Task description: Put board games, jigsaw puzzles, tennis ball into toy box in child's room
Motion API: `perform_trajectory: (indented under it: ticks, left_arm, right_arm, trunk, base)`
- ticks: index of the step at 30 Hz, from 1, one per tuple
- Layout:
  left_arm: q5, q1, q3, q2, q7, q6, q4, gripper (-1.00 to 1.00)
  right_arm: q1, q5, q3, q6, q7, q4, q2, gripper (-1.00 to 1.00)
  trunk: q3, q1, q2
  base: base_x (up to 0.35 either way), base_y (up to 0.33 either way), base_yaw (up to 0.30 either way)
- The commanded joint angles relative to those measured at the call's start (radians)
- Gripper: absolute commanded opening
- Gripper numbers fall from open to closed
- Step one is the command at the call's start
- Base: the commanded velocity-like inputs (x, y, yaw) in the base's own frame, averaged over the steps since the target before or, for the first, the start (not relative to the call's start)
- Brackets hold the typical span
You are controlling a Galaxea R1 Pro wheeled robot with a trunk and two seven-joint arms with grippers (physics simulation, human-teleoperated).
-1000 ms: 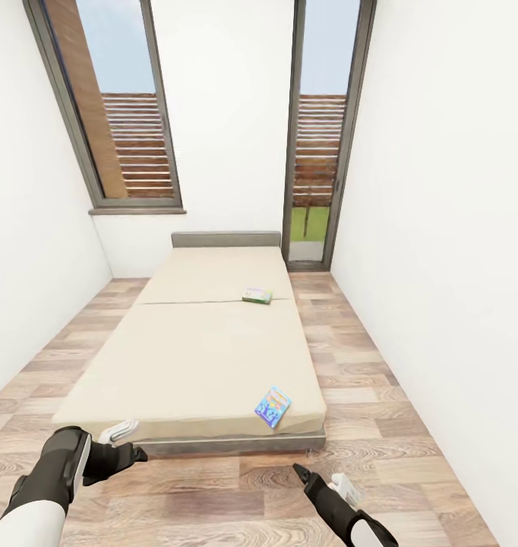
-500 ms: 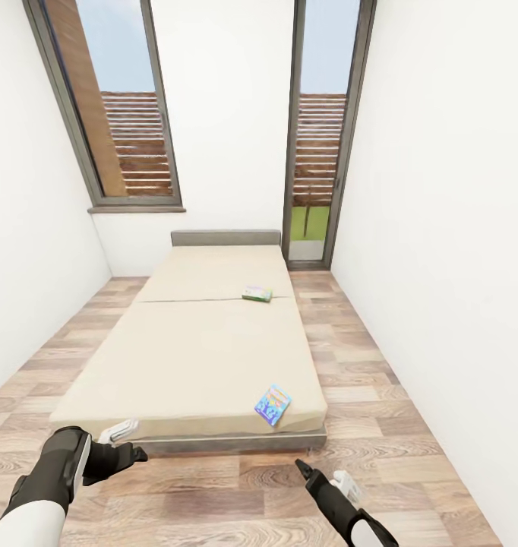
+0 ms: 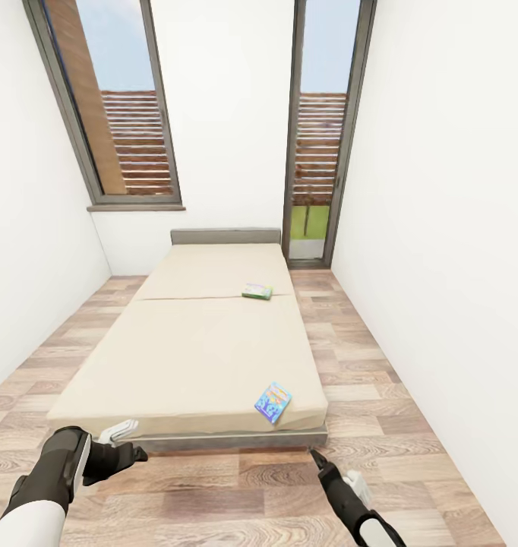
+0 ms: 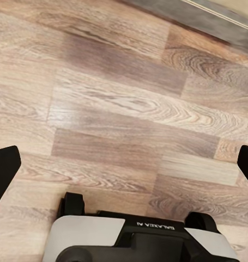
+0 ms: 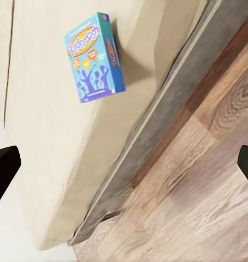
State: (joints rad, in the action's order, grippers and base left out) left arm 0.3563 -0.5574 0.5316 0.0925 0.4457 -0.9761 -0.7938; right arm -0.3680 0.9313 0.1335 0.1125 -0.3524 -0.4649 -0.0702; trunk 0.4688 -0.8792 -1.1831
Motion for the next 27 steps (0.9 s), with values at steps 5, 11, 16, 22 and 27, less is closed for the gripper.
perform_trajectory:
  ticks: [5,11,16,22,27]
  left_arm:
    - [0.010,-0.001,0.004,0.000,0.011,-0.003,-0.001,1.00]
    - [0.010,-0.001,0.002,0.000,0.068,-0.004,-0.001,1.00]
    - [0.012,-0.001,0.000,0.000,0.125,-0.003,-0.001,1.00]
    - [0.010,-0.002,0.001,0.001,0.143,-0.005,-0.001,1.00]
    - [0.009,-0.004,0.002,0.000,0.146,-0.018,-0.001,1.00]
  right_arm:
    - [-0.004,0.021,0.011,0.010,-0.005,-0.006,-0.009,1.00]
    - [-0.013,0.030,0.013,0.006,-0.005,-0.015,-0.018,1.00]
    - [-0.016,0.036,0.013,-0.036,-0.005,-0.016,-0.045,1.00]
    - [-0.016,0.038,0.012,-0.064,-0.006,-0.017,-0.055,1.00]
    - [-0.016,0.043,0.013,-0.069,-0.008,-0.018,-0.052,1.00]
  trunk:
    - [0.017,-0.019,-0.036]
    - [0.036,-0.042,-0.078]
    - [0.051,-0.061,-0.113]
    - [0.070,-0.084,-0.155]
    - [0.086,-0.104,-0.190]
  base:
    - [0.000,0.000,0.000]
    - [0.000,0.000,0.000]
    - [0.000,0.000,0.000]
    - [0.000,0.000,0.000]
    - [0.000,0.000,0.000]
